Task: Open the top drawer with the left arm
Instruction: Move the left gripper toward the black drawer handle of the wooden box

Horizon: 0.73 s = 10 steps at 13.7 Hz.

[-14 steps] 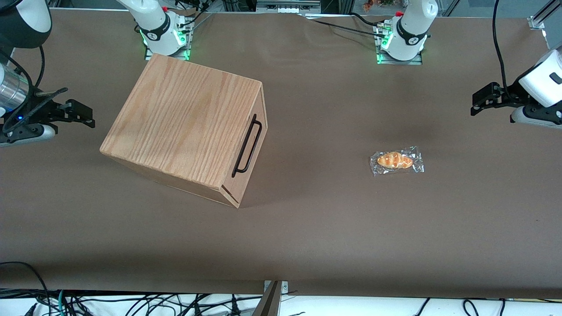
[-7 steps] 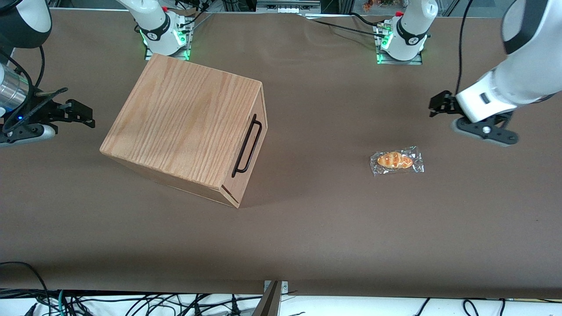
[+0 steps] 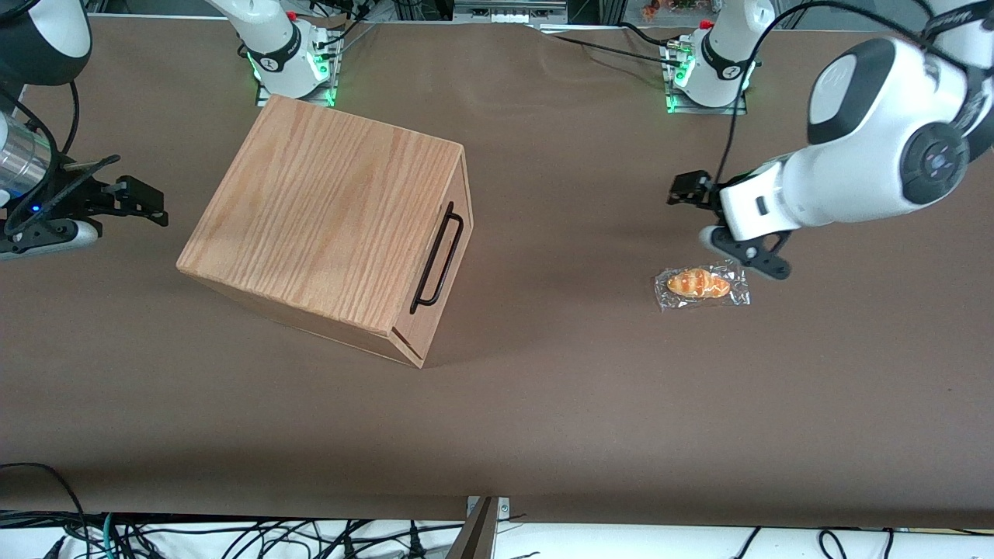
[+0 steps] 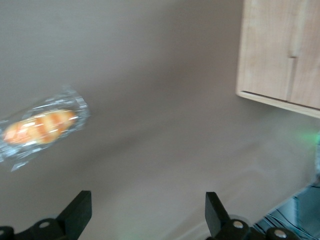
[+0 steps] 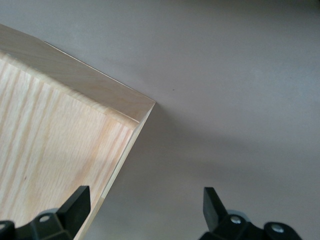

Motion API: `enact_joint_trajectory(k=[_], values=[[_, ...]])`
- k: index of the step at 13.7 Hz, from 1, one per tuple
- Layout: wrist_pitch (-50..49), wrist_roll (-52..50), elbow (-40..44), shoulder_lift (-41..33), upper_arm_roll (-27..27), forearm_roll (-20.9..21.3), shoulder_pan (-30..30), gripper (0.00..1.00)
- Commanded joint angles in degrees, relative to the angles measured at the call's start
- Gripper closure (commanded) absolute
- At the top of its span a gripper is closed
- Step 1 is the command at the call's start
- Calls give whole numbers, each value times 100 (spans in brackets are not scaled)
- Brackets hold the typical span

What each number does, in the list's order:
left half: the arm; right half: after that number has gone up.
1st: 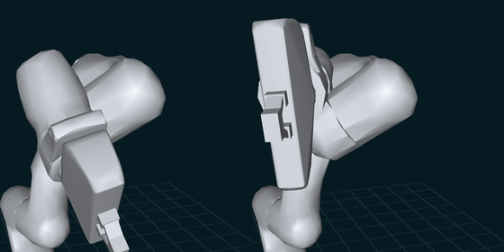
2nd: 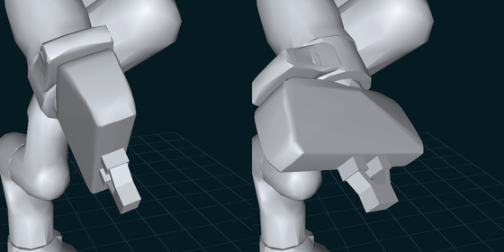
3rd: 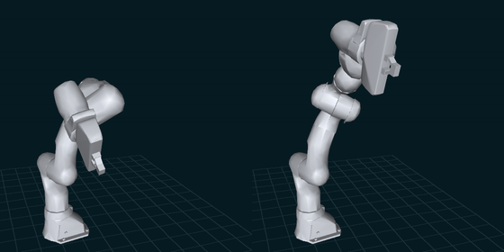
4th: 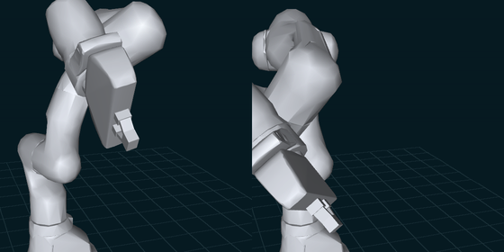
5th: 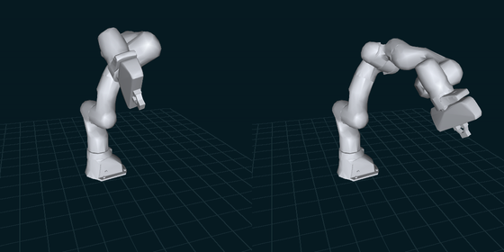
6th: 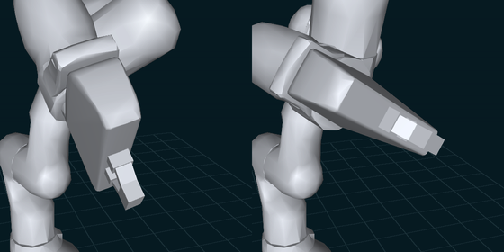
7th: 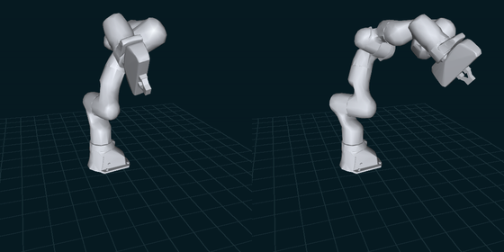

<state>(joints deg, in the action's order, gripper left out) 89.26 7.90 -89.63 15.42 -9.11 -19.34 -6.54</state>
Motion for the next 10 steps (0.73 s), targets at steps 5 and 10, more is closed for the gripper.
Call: enact_joint_trajectory(k=[5,10], values=[[1381,-991,649,1049,23,-833,-1217,0],[2700,-1703,675,1419,23,-1221,-1867,0]])
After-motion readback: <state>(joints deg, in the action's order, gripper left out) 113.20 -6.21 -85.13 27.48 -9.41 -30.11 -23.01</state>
